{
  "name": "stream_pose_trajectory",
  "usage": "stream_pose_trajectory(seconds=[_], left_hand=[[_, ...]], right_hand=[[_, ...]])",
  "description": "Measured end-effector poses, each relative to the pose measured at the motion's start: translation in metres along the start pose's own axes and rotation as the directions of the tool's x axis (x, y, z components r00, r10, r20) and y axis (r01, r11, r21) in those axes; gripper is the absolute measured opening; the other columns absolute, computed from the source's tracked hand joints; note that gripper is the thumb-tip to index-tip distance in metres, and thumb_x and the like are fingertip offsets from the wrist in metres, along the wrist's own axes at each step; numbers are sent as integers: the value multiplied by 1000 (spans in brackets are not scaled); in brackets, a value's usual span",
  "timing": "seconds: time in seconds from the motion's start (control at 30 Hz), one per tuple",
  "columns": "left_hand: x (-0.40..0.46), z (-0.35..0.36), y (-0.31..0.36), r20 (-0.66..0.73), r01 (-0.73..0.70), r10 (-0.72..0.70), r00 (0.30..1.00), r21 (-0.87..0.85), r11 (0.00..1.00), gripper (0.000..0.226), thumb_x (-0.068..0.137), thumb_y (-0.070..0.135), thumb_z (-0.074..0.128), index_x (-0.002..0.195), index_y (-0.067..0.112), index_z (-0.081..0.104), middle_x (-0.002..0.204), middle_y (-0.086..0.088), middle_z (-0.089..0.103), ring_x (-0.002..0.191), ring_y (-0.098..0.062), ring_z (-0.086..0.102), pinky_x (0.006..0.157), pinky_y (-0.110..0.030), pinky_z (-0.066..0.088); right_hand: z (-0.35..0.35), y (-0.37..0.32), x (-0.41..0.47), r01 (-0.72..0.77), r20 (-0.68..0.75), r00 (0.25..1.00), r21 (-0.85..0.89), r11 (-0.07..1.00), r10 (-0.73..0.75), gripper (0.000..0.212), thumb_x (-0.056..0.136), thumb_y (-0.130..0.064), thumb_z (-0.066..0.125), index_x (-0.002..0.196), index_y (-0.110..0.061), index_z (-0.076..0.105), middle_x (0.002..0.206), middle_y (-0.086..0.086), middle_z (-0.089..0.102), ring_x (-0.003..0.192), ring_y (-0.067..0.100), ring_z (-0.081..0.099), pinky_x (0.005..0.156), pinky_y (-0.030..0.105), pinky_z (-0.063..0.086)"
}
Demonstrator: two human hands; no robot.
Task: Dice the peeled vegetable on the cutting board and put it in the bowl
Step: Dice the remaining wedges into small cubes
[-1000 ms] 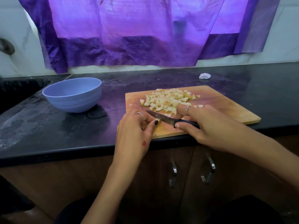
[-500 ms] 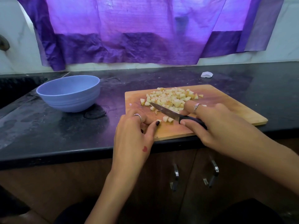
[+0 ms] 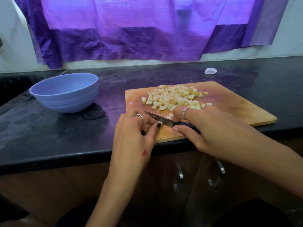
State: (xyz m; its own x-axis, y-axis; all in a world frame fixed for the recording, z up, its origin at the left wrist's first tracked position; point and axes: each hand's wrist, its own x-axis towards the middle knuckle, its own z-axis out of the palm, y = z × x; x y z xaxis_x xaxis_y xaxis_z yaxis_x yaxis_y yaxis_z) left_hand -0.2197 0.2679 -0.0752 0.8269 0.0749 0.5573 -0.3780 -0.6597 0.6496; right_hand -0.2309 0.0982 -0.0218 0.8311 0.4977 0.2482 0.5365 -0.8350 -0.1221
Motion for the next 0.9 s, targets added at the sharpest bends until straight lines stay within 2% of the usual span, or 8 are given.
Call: stream_pose_trajectory(seconds=[0.1, 0.2, 0.33, 0.43, 0.5, 0.6, 0.8, 0.9], left_hand=[[1, 0, 1, 1, -5, 5, 1000, -7, 1000, 11, 80, 16, 74, 72, 22, 69, 87, 11, 59, 85, -18, 62, 74, -37, 49], [-1, -1, 3, -6, -10, 11, 1000, 10, 1000, 14, 81, 16, 73, 71, 25, 67, 87, 10, 58, 85, -17, 61, 73, -34, 49], [-2, -2, 4, -1, -9, 9, 1000, 50, 999, 13, 82, 19, 72, 71, 26, 67, 85, 15, 53, 85, -17, 59, 70, -23, 45], [-1, -3, 4, 5, 7, -7, 1000, 65, 998, 13, 82, 22, 72, 71, 27, 66, 82, 20, 50, 84, -15, 58, 67, -11, 39], [-2, -4, 5, 5, 14, -14, 1000, 58, 998, 16, 82, 23, 72, 70, 30, 64, 81, 20, 50, 83, -15, 58, 68, -7, 37], [-1, -4, 6, 4, 9, -9, 1000, 56, 998, 21, 82, 23, 72, 68, 34, 61, 83, 20, 52, 83, -13, 58, 67, -6, 36], [-1, -4, 5, 12, 13, -14, 1000, 46, 999, 16, 82, 23, 72, 70, 32, 65, 86, 19, 54, 86, -11, 58, 66, -10, 38], [0, -3, 3, 12, 25, -26, 1000, 30, 999, 10, 82, 23, 73, 72, 25, 69, 86, 18, 56, 86, -10, 58, 67, -13, 40]], right_hand=[[4, -5, 6, 32, 12, 999, -60, 998, -31, 12, 98, -45, 35, 94, -44, 23, 73, -11, 39, 72, 14, 46, 55, 28, 34], [7, -3, 0, 45, 9, 999, -111, 993, -44, 14, 99, -45, 29, 113, -43, 30, 71, -11, 37, 65, 10, 38, 51, 18, 26], [5, 3, -12, 63, -48, 996, -177, 982, -73, 23, 98, -47, 26, 121, -44, 26, 81, -10, 49, 73, 12, 48, 58, 26, 36], [4, 8, -12, 6, -107, 994, -68, 998, -13, 16, 97, -46, 35, 111, -41, 36, 80, -9, 54, 80, 15, 56, 62, 31, 43], [6, 9, -12, -4, -161, 987, 61, 998, 14, 7, 95, -42, 44, 96, -39, 38, 70, -8, 52, 66, 10, 53, 55, 28, 39], [9, 5, -12, 10, -166, 986, 141, 990, 14, 19, 93, -39, 51, 84, -41, 35, 61, -9, 48, 52, 9, 48, 46, 20, 32], [11, 3, -11, -22, -118, 992, 154, 988, 41, 14, 94, -41, 49, 93, -43, 35, 91, -8, 66, 62, 7, 54, 56, 22, 43], [10, 3, -10, -24, -105, 994, 188, 982, 45, 13, 93, -40, 51, 90, -42, 38, 80, -8, 63, 60, 8, 53, 55, 22, 42]])
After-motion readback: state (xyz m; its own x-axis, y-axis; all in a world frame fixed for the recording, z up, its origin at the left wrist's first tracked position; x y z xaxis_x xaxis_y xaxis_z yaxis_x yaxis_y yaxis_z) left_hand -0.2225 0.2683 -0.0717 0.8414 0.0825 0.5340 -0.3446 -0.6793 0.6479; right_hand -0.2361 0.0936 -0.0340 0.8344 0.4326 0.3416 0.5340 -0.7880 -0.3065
